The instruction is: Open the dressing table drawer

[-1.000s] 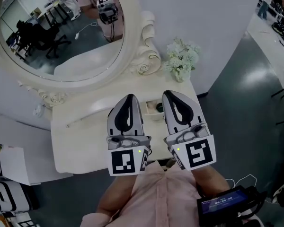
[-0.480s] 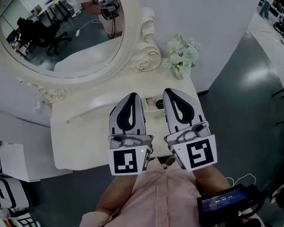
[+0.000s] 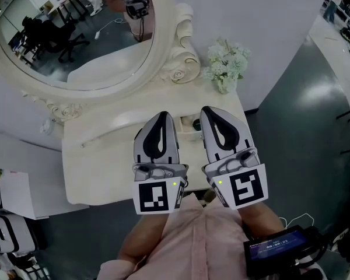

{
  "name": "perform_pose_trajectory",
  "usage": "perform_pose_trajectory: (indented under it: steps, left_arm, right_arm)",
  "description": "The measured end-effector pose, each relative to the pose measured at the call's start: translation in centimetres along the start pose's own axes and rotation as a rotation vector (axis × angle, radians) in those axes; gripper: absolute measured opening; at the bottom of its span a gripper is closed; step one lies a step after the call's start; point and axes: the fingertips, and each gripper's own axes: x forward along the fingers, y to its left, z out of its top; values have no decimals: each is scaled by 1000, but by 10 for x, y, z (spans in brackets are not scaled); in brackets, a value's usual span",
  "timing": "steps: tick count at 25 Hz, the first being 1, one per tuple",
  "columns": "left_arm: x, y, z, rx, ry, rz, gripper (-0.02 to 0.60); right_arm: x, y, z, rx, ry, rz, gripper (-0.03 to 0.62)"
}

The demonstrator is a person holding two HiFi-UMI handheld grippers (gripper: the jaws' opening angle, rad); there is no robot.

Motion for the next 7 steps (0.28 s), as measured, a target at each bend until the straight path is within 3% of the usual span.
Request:
perform_pose_trajectory:
  steps: [7]
  left_arm:
    - [0, -1, -5, -5, 8, 3, 21]
  right_arm:
    - [-1, -1, -3, 0, 1, 4, 18]
